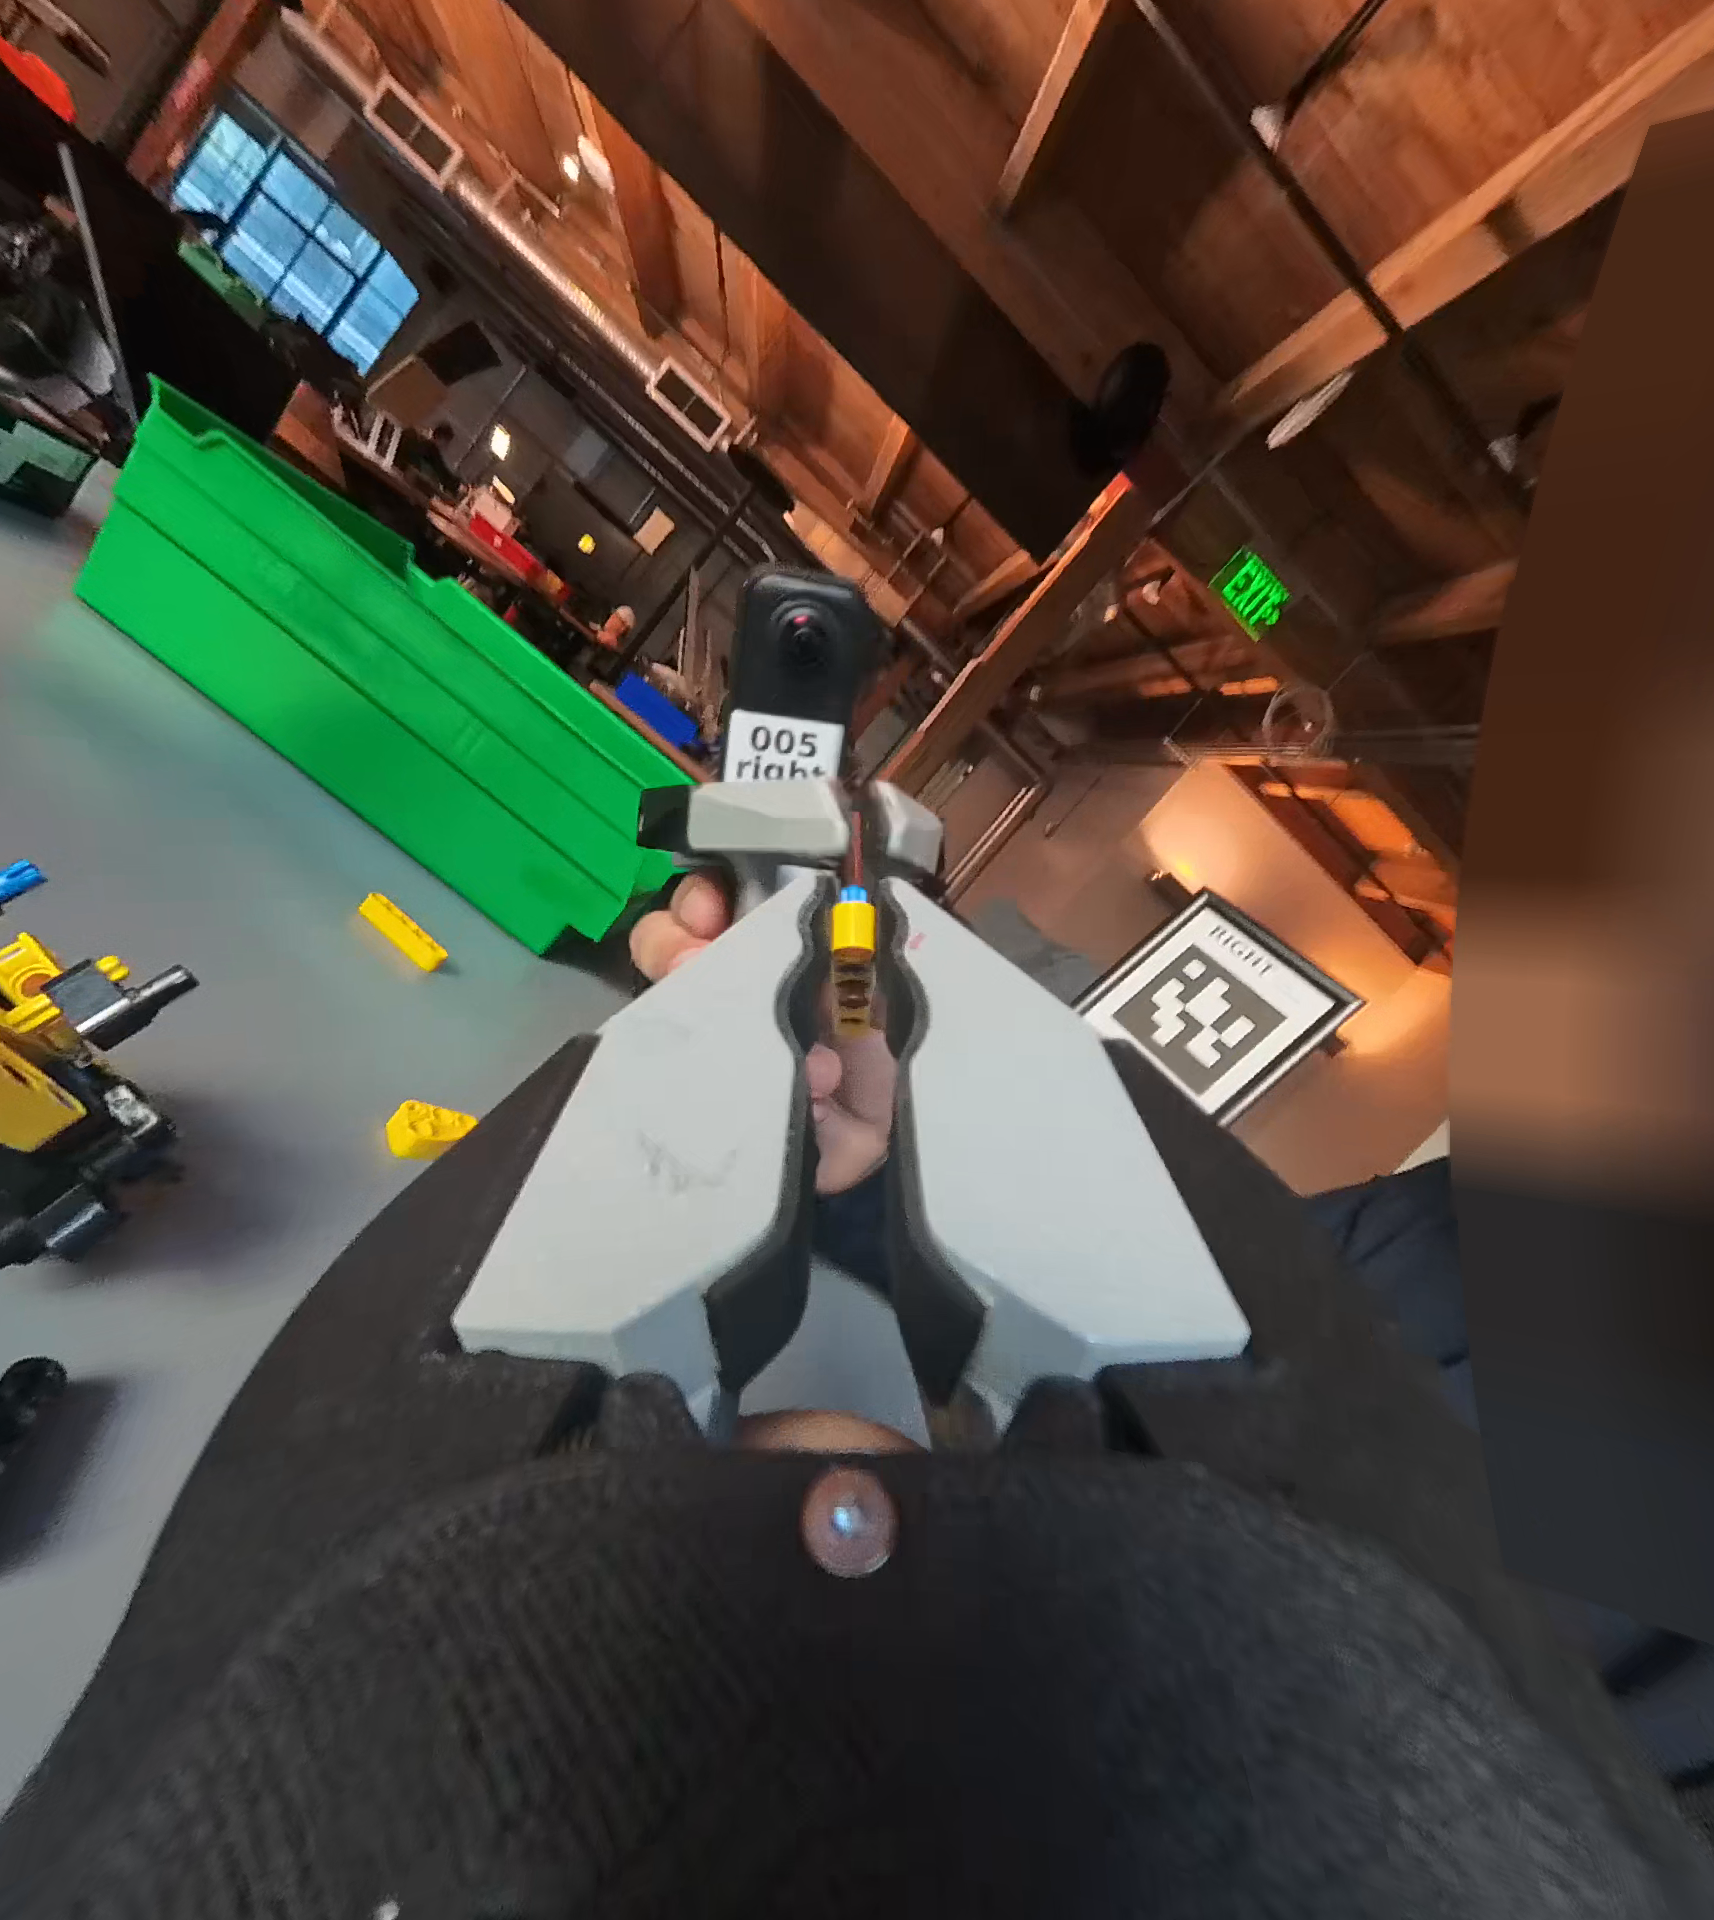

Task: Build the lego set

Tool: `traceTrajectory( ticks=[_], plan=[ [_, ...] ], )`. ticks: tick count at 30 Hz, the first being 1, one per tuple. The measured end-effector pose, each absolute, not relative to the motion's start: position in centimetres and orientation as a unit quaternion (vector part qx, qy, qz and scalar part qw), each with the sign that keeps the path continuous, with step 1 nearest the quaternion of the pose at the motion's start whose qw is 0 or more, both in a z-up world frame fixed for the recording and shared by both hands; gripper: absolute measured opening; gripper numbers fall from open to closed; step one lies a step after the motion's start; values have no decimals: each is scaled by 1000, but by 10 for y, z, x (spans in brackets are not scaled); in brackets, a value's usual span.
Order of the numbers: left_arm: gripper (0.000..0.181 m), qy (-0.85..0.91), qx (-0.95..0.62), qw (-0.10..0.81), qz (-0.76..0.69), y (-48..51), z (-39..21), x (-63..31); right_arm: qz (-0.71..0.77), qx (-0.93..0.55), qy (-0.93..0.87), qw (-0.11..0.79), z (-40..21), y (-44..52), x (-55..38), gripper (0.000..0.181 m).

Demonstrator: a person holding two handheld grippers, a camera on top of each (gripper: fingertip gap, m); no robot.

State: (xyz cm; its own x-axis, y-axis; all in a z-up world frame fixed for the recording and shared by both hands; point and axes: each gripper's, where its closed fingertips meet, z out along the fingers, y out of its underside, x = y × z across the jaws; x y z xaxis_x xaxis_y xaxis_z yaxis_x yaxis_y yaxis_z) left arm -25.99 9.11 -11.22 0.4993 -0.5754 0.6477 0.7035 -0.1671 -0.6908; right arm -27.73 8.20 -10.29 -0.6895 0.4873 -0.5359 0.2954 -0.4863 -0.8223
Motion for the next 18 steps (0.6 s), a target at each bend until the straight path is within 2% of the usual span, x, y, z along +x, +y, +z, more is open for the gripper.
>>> traceTrajectory(
  ticks=[1,2,6,11,18],
  plan=[
    [4,-58,-571,648,-501,91,-111,-261,776,-394,-488,69,-100,90,-277,12],
    [4,-62,-562,658,-497,91,-108,-264,781,-399,-473,80,-97,100,-276,21],
    [4,-71,-531,707,-462,87,-95,-282,764,-405,-494,91,-106,109,-265,18],
    [4,-67,-540,717,-436,90,-97,-280,756,-389,-521,72,-112,87,-269,2],
    [3,-69,-561,714,-413,92,-103,-282,746,-408,-520,75,-119,91,-273,1]
  ],
)
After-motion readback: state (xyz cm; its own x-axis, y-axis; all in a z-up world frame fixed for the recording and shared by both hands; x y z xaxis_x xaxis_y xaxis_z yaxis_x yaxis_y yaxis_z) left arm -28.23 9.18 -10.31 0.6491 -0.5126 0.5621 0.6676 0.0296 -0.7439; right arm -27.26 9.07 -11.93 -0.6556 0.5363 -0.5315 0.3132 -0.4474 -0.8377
